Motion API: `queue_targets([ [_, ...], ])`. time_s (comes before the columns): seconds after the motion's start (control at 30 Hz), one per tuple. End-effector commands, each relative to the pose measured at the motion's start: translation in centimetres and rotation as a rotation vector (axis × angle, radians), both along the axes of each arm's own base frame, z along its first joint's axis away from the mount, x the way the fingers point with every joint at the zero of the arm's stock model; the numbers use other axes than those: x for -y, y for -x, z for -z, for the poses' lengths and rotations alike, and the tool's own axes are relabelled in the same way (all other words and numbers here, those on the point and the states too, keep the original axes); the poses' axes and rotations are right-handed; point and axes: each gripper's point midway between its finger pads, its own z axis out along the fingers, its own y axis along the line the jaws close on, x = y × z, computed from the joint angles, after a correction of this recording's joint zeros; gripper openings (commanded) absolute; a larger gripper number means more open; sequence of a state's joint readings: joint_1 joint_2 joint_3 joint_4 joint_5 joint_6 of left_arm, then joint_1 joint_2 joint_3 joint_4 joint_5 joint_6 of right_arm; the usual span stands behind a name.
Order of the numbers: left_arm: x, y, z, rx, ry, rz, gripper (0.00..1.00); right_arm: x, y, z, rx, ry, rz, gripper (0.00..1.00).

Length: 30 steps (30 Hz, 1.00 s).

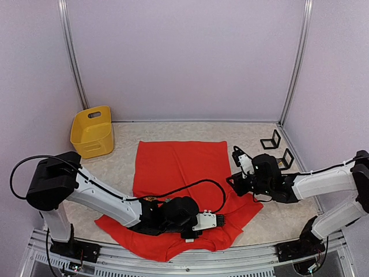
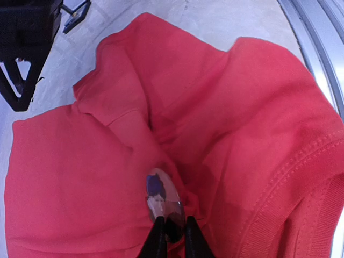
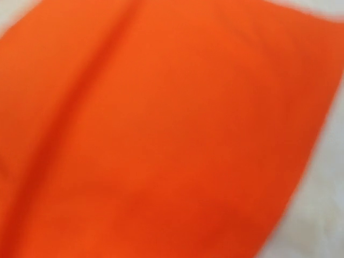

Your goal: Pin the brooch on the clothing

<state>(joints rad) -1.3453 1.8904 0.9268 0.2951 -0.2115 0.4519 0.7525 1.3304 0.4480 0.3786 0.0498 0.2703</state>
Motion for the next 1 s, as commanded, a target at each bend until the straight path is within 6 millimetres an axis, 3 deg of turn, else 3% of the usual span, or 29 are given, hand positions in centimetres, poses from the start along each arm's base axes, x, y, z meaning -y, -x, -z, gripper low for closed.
queue_targets([
  [0.0, 0.5, 1.5, 0.0, -0.030, -0.074, 0.049, 0.20, 3.7, -0.7, 4.9, -0.227, 0.145, 0.215, 0.24],
  [0.17, 0.8, 3.2, -3.0, -0.120, -0.065, 0.086, 0.49, 4.2, -1.1, 5.8, -0.297, 0.191, 0.263, 0.18],
  [0.33, -0.3, 3.6, -6.3, -0.229, -0.016, 0.113, 0.56, 3.7, -1.6, 5.0, -0.278, 0.213, 0.230, 0.13],
  [0.4, -1.0, 0.9, -7.6, -0.266, 0.064, 0.023, 0.56, 2.9, -2.3, 4.6, -0.253, 0.219, 0.199, 0.12],
  [0.5, -3.2, -7.2, -8.4, -0.317, 0.200, -0.294, 0.52, 1.8, -3.7, 4.7, -0.240, 0.260, 0.178, 0.11],
  [0.57, -5.9, -12.5, -6.9, -0.378, 0.244, -0.554, 0.48, 1.1, -4.7, 5.3, -0.246, 0.294, 0.171, 0.10],
  [0.63, -9.3, -16.3, -4.1, -0.411, 0.222, -0.753, 0.46, 0.2, -6.2, 5.5, -0.241, 0.311, 0.168, 0.08],
  [0.83, -17.3, -23.2, -0.6, -0.442, 0.268, -1.088, 0.44, -0.7, -9.6, 8.5, -0.315, 0.347, 0.174, 0.06],
  [0.97, -21.1, -26.0, 0.9, -0.446, 0.280, -1.219, 0.44, -0.1, -12.2, 10.7, -0.378, 0.370, 0.209, 0.04],
])
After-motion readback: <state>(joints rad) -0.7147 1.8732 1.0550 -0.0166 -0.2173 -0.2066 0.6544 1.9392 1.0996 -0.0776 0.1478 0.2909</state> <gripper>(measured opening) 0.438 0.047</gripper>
